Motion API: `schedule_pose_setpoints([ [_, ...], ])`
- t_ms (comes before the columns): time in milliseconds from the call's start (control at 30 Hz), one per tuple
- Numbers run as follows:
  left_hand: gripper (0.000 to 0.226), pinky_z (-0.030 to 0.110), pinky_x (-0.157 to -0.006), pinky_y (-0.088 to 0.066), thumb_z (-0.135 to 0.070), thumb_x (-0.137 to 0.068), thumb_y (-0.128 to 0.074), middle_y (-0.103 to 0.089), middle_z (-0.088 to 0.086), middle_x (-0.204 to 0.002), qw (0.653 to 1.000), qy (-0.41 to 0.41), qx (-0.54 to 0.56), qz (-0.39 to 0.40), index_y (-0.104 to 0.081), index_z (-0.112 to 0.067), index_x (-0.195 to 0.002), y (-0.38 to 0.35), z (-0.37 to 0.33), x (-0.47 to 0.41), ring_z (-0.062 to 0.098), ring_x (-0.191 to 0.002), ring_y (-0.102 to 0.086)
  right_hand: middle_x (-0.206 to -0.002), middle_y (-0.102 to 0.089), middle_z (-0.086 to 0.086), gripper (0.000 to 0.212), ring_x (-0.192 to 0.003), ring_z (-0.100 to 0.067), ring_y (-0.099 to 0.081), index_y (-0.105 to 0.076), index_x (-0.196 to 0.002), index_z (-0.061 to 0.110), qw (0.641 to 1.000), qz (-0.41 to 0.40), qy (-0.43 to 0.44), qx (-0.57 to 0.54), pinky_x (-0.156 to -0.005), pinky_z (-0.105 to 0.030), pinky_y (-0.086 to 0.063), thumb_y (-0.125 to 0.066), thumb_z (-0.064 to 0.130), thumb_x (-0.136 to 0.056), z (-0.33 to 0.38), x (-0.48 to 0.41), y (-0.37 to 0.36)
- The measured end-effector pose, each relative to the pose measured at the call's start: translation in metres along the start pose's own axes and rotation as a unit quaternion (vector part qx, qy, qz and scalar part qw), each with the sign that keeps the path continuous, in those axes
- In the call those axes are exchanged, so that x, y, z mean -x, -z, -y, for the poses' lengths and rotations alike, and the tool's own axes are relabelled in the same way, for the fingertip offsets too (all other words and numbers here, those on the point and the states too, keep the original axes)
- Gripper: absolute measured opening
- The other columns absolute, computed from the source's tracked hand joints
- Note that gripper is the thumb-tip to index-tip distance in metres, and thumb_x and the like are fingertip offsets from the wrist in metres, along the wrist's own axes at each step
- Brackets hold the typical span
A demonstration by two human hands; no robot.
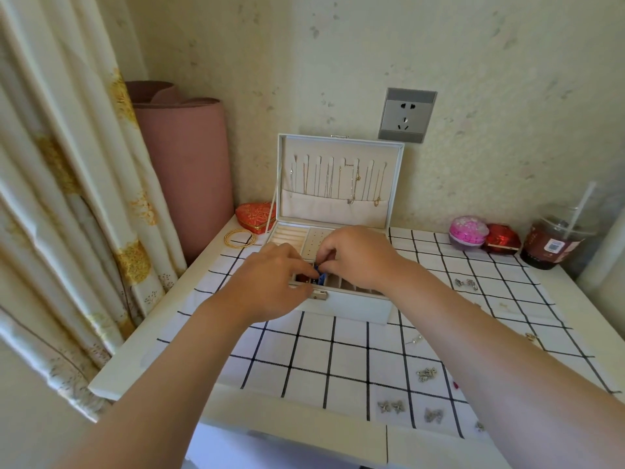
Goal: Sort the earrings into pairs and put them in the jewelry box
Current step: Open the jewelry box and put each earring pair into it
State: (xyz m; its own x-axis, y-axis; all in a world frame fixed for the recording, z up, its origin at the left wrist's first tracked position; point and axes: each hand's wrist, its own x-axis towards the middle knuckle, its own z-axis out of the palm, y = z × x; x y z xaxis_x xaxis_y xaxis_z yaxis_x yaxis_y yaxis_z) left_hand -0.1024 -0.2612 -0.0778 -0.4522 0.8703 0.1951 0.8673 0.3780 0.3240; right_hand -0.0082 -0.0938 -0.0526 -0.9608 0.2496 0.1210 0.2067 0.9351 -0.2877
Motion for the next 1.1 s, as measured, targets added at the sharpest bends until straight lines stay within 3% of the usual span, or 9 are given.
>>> schedule_pose_setpoints([
  [167, 0.03, 0.038, -0.093, -0.05, -0.021, -0.092, -0.053, -0.064, -0.01, -0.114, 0.994, 0.063, 0.072, -0.061, -0.069, -0.035, -0.113, -0.002, 0.005, -0.003, 0.012, -0.109, -0.055, -0.101, -0.072, 0.017, 0.015, -0.095, -0.008, -0.064, -0.078, -0.098, 0.033, 0.999, 0.051, -0.01, -0.017, -0.086, -0.037, -0.055, -0.068, 0.025, -0.09, 0.0, -0.003, 0.004],
  [367, 0.031, 0.039, -0.1, -0.042, -0.031, -0.093, -0.058, -0.06, -0.005, -0.115, 0.997, 0.028, 0.053, -0.055, -0.063, -0.035, -0.123, -0.008, -0.001, -0.001, 0.016, -0.114, -0.044, -0.091, -0.07, 0.02, 0.017, -0.092, 0.001, -0.064, -0.08, -0.1, 0.024, 0.983, 0.077, -0.044, -0.162, -0.09, -0.024, -0.05, -0.069, 0.014, -0.091, -0.003, -0.005, 0.005],
  [467, 0.032, 0.04, -0.098, -0.044, -0.033, -0.093, -0.06, -0.062, -0.005, -0.116, 0.995, 0.038, 0.057, -0.072, -0.063, -0.032, -0.124, -0.011, -0.001, -0.003, 0.017, -0.113, -0.048, -0.085, -0.07, 0.021, 0.01, -0.089, 0.002, -0.065, -0.08, -0.091, 0.03, 0.98, 0.056, -0.063, -0.179, -0.086, -0.024, -0.052, -0.077, 0.024, -0.084, -0.005, -0.004, 0.006],
  [633, 0.026, 0.04, -0.093, -0.051, -0.022, -0.09, -0.063, -0.065, -0.01, -0.113, 0.989, 0.067, 0.098, -0.089, -0.065, -0.028, -0.115, -0.013, -0.001, -0.006, 0.013, -0.108, -0.058, -0.089, -0.073, 0.017, 0.015, -0.09, -0.006, -0.067, -0.08, -0.09, 0.033, 0.991, 0.065, -0.069, -0.092, -0.086, -0.038, -0.057, -0.075, 0.043, -0.08, -0.001, -0.002, 0.0],
  [800, 0.014, 0.038, -0.089, -0.052, -0.026, -0.088, -0.065, -0.063, -0.012, -0.104, 0.988, 0.067, 0.106, -0.094, -0.068, -0.032, -0.1, -0.013, -0.003, -0.007, 0.013, -0.103, -0.056, -0.092, -0.072, 0.016, 0.012, -0.095, -0.006, -0.067, -0.08, -0.091, 0.026, 0.982, 0.019, -0.087, -0.168, -0.088, -0.03, -0.053, -0.069, 0.028, -0.091, -0.008, -0.004, 0.004],
  [867, 0.011, 0.032, -0.088, -0.048, -0.034, -0.087, -0.067, -0.06, -0.012, -0.102, 0.99, 0.063, 0.088, -0.086, -0.069, -0.037, -0.097, -0.012, -0.007, -0.008, 0.013, -0.105, -0.051, -0.092, -0.072, 0.015, 0.012, -0.085, 0.003, -0.065, -0.079, -0.09, 0.026, 0.973, -0.013, -0.096, -0.209, -0.083, -0.026, -0.052, -0.068, 0.026, -0.093, -0.013, -0.004, 0.009],
  [967, 0.022, 0.031, -0.086, -0.043, -0.054, -0.085, -0.065, -0.057, -0.011, -0.102, 0.995, 0.081, 0.031, -0.054, -0.072, -0.041, -0.101, -0.011, -0.015, -0.013, 0.012, -0.104, -0.045, -0.09, -0.07, 0.011, 0.016, -0.051, 0.012, -0.055, -0.078, -0.098, 0.015, 0.961, -0.024, -0.111, -0.252, -0.065, -0.019, -0.047, -0.065, 0.024, -0.096, -0.017, -0.005, 0.017],
  [1100, 0.023, 0.031, -0.072, -0.051, -0.055, -0.083, -0.065, -0.068, -0.015, -0.091, 0.994, 0.103, -0.005, -0.038, -0.077, -0.04, -0.094, -0.007, -0.02, -0.022, 0.011, -0.092, -0.058, -0.099, -0.073, 0.003, 0.018, -0.052, -0.001, -0.057, -0.075, -0.099, 0.015, 0.953, -0.027, -0.127, -0.274, -0.06, -0.019, -0.047, -0.062, 0.028, -0.097, -0.016, -0.002, 0.019],
])
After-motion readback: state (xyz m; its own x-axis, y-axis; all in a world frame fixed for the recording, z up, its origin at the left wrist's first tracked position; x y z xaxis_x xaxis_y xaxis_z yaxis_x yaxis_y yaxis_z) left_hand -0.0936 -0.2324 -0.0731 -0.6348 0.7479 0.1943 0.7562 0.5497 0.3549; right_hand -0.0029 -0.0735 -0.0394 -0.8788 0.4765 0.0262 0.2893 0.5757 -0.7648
